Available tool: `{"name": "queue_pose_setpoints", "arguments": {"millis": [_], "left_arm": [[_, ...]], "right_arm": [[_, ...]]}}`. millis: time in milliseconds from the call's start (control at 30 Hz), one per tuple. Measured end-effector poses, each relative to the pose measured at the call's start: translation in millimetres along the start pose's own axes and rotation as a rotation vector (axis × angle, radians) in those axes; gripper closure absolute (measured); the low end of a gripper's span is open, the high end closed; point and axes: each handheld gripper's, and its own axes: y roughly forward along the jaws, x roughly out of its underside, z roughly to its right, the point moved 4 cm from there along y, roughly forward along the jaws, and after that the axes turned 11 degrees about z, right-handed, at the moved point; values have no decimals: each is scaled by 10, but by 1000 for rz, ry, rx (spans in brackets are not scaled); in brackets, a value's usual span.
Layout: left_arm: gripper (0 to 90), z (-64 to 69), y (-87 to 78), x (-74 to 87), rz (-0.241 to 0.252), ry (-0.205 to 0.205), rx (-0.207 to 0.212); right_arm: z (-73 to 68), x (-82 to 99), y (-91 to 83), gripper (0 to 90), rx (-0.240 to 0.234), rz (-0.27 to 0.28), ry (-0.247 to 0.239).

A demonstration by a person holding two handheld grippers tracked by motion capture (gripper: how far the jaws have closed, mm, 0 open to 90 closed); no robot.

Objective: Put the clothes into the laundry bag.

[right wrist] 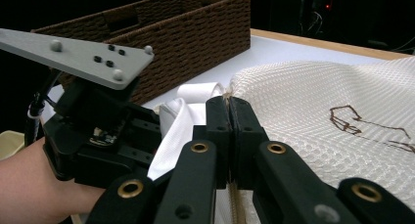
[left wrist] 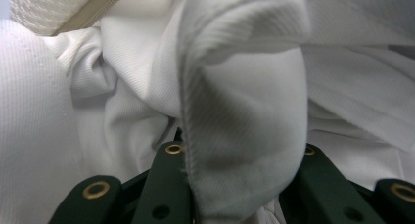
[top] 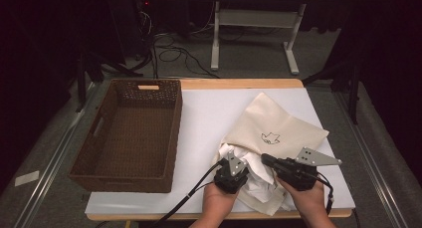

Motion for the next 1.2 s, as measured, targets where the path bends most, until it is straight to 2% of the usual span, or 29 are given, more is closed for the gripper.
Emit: {"name": "queue_pose_setpoints", "arguments": {"millis": [100,233,333,400,533,667,733,1000,1100,1200], "left_arm": [[731,-18,-143,19,23,14,-23],[731,-44,-336,44,45,0,-34],[731,-33,-458,33,61,2,-34],[730,-9,-480,13,72,9,-28],[728,23,-393,-6,70,37,-20],[722,56,-262,-20,59,43,-8],[718,85,-188,-21,49,67,1],[705,97,43,-9,6,99,11],[688,79,108,-7,-5,91,11],[662,76,133,-9,7,73,7]], "right_arm": [[-22,-2,7,898,-14,2,4],[-116,-29,20,898,-38,4,-15],[-176,-44,30,898,-47,11,-26],[-185,-45,38,898,-45,10,-37],[-146,-28,37,898,-29,3,-33],[-71,-5,22,897,-14,-4,-19],[-46,0,15,897,-11,-5,-18],[-3,11,-1,898,-5,-8,-18],[1,-8,-21,898,-5,-1,-18],[-17,-46,-54,897,-7,13,-21]]}}
